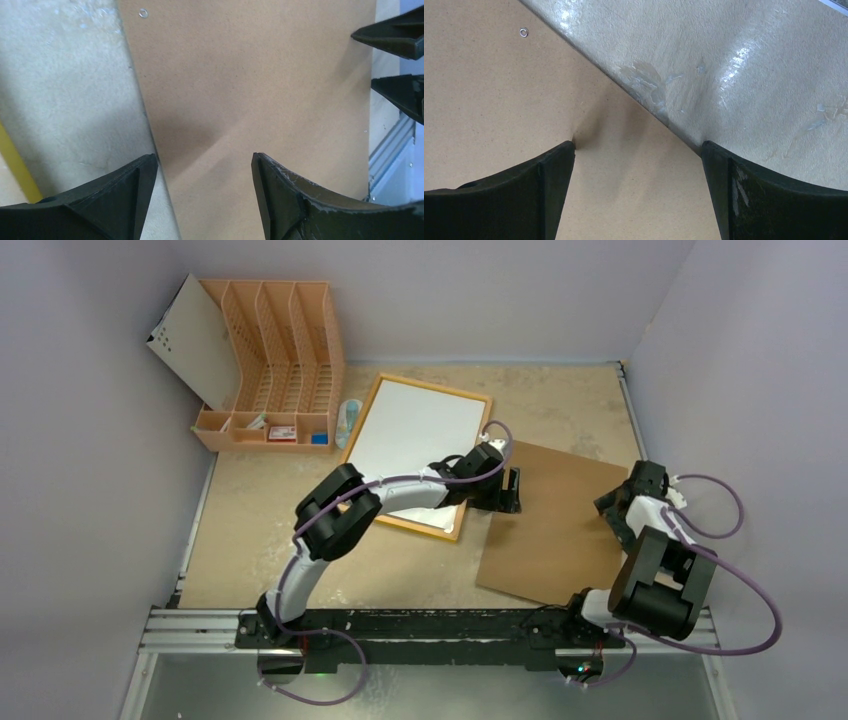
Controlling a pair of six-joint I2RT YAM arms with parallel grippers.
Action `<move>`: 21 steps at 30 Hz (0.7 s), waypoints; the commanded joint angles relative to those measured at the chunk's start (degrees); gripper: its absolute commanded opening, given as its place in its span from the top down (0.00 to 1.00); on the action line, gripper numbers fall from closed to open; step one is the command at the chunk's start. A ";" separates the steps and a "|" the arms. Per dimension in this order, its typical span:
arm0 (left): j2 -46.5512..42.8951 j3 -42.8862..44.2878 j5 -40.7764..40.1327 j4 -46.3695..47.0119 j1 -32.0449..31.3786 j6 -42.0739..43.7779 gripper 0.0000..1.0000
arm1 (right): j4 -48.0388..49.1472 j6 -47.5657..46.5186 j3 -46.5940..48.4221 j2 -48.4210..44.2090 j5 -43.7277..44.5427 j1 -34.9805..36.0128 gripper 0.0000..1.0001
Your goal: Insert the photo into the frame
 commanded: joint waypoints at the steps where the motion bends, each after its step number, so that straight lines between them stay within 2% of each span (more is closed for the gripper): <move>1: 5.00 -2.28 6.34 -8.61 -1.09 -2.56 0.28 | 0.62 0.06 -2.23 0.00 -7.18 -0.14 0.01; 7: 4.15 -2.09 12.83 -4.16 -1.10 -2.67 0.36 | 2.18 0.14 -4.62 -0.52 -12.52 -0.12 0.01; 13: -0.61 -0.53 12.92 -3.02 -1.09 0.89 0.39 | 3.66 1.07 -5.99 -0.40 -16.72 -0.10 0.02; 21: -5.38 2.87 10.07 -6.92 -1.09 5.83 0.42 | 5.31 0.71 -6.29 -2.48 -20.96 -0.10 0.04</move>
